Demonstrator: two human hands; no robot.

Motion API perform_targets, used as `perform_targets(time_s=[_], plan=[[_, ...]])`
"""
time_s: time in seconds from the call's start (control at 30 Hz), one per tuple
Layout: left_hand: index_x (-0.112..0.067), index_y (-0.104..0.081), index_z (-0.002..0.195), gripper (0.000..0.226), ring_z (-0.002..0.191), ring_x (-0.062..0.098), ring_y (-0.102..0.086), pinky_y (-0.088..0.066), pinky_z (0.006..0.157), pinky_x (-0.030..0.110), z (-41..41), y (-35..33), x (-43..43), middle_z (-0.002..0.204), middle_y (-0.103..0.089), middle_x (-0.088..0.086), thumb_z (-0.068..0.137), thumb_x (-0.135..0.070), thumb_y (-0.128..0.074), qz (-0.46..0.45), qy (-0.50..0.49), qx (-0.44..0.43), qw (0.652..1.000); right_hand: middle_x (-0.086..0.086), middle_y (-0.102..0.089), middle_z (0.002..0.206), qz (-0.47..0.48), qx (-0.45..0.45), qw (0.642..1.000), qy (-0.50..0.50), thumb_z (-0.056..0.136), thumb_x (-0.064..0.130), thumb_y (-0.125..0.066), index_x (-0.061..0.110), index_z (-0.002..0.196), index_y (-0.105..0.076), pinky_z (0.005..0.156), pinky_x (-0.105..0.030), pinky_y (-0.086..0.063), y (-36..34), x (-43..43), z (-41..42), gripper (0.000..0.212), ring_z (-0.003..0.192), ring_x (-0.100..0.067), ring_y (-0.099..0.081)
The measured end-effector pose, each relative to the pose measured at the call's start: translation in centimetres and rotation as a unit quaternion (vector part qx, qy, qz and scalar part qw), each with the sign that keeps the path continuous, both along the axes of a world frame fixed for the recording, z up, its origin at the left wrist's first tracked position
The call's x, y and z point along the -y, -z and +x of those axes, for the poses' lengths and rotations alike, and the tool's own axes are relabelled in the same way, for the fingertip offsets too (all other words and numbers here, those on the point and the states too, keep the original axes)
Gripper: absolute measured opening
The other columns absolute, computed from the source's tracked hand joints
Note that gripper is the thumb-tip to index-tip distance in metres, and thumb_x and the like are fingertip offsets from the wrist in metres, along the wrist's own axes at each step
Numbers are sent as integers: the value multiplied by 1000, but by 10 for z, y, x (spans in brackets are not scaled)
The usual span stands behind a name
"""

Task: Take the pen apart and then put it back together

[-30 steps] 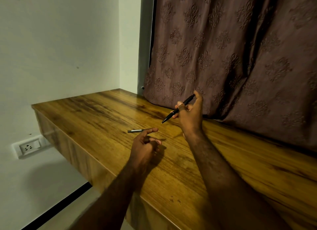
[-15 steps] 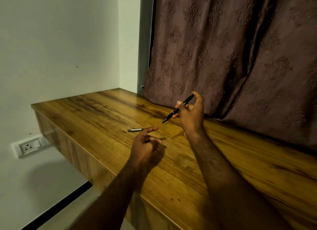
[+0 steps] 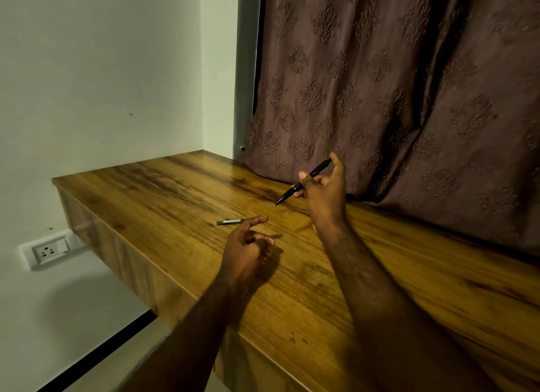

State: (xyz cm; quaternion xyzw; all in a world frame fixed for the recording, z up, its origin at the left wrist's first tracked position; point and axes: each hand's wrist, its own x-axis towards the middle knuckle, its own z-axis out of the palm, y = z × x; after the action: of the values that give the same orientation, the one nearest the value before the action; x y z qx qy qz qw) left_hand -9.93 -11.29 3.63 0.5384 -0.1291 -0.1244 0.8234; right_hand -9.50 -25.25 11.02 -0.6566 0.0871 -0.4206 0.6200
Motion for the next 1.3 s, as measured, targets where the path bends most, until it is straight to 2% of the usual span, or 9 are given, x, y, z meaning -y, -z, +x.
perform_targets(time_s=[0.13, 0.37, 0.47, 0.63, 0.8, 0.93, 1.07, 1.23, 1.3], plan=[[-12, -59, 115, 45, 46, 12, -48, -38, 40, 19, 1, 2, -1, 69, -59, 11, 83, 18, -49, 11, -7, 14, 1000, -12, -63, 84, -1, -1, 1000, 9, 90, 7, -63, 21, 142, -33, 52, -21, -52, 2, 2, -1, 61, 47, -11, -61], [-17, -62, 113, 45, 54, 14, -54, -47, 46, 21, 4, 3, -2, 74, -63, 14, 82, 15, -52, 48, -24, 42, 998, -27, -60, 105, -30, -12, 999, 27, 91, 9, -63, 27, 142, -31, 49, -19, -52, 4, -1, 2, 63, 56, -18, -62], [-13, -61, 114, 45, 50, 13, -51, -44, 42, 20, 4, 3, -1, 73, -61, 14, 82, 17, -51, 30, -16, 30, 999, -27, -62, 102, -30, -9, 999, 33, 91, 8, -62, 26, 138, -34, 50, -23, -53, 6, 1, 2, 58, 52, -18, -61], [-10, -59, 116, 47, 44, 10, -50, -41, 40, 19, 3, 2, -1, 70, -60, 13, 82, 19, -47, 19, -10, 20, 1000, -21, -62, 104, -27, -16, 999, 33, 91, 10, -62, 28, 145, -26, 52, -21, -52, 6, 0, 3, 67, 55, -16, -64], [-10, -59, 116, 46, 42, 9, -49, -39, 39, 17, 1, 1, -1, 70, -59, 12, 82, 20, -47, 17, -4, 24, 1000, -23, -67, 92, -31, -7, 999, 27, 90, 5, -62, 21, 136, -34, 49, -21, -51, 6, -1, 0, 56, 45, -12, -60], [-11, -60, 117, 47, 46, 10, -52, -42, 41, 20, 5, 4, -1, 71, -61, 13, 81, 17, -51, 34, -16, 32, 999, -24, -63, 101, -17, -9, 1000, 22, 91, 7, -62, 24, 145, -26, 50, -19, -51, 4, -1, 1, 67, 54, -17, -63], [-13, -61, 116, 46, 47, 10, -52, -43, 40, 20, 5, 3, -1, 71, -61, 12, 81, 17, -52, 30, -12, 24, 999, -23, -66, 93, -17, -5, 999, 26, 90, 6, -62, 21, 139, -34, 50, -21, -52, 4, 1, 0, 58, 48, -14, -60], [-11, -60, 116, 47, 46, 12, -48, -38, 39, 18, 2, 2, -1, 71, -58, 14, 82, 19, -49, 16, -11, 14, 1000, -23, -64, 103, -13, -22, 1000, 17, 91, 8, -63, 26, 146, -25, 51, -21, -52, 6, 1, 3, 70, 51, -14, -62], [-11, -60, 115, 47, 45, 13, -46, -36, 39, 18, 2, 3, 0, 69, -57, 14, 82, 19, -48, 5, -4, 3, 1000, -21, -65, 102, -18, -19, 999, 18, 91, 8, -63, 25, 144, -30, 50, -21, -52, 6, 1, 3, 65, 49, -12, -61]])
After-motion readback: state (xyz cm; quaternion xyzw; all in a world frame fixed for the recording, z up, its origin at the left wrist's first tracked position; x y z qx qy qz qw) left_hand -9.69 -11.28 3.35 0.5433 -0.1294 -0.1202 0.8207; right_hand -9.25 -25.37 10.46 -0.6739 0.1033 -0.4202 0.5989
